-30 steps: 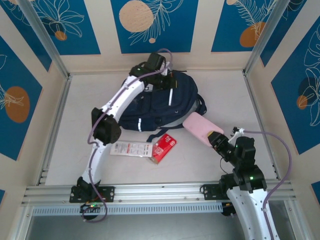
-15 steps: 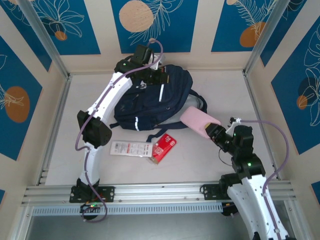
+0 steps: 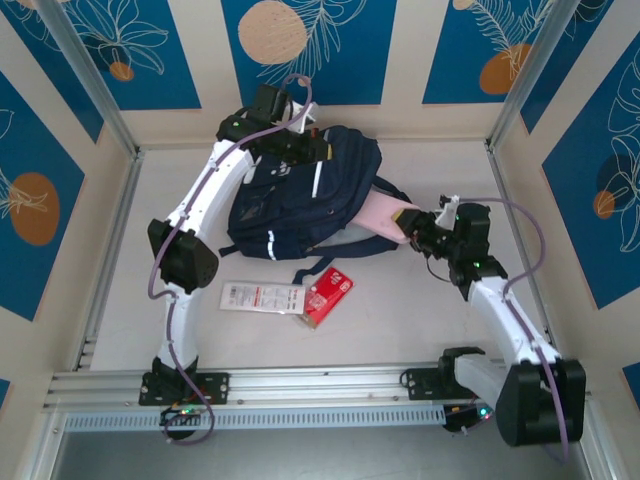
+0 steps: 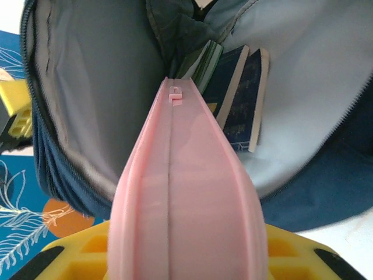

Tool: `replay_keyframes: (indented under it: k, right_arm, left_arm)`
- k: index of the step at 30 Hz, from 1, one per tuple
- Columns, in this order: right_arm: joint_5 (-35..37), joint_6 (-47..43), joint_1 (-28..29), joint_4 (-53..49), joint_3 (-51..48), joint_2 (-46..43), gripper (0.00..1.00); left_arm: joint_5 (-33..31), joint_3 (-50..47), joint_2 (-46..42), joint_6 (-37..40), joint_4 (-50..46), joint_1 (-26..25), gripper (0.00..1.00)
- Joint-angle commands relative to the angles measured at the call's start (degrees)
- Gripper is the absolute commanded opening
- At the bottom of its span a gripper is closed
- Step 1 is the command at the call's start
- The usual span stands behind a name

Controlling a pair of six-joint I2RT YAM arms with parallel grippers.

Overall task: Pack the student bag
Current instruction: Place the pencil case in the student bag.

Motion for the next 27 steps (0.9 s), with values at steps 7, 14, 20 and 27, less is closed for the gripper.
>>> replay_keyframes:
  k: [7, 14, 20, 27]
  right_arm:
    - [-1.5, 5.9, 7.8, 17.2, 11.5, 20.4, 0.33]
    - [6.4, 7.5, 17.3, 17.5, 22.6, 37.0, 0.33]
    - [11.2, 8.4, 22.7, 18.7, 33.4, 50.7, 0.38]
    - [8.2, 7.2, 25.2, 16.5, 43.1, 59.0, 0.61]
  left_arm:
    - [9.0, 1.2, -5.0, -1.9, 8.7, 0.7, 0.0]
    - [9.5, 1.1, -4.7, -2.2, 9.1, 1.1, 0.0]
    - [10.9, 0.7, -4.1, -3.2, 10.6, 1.3, 0.0]
    - [12.2, -0.3, -2.6, -5.3, 12.3, 2.4, 0.0]
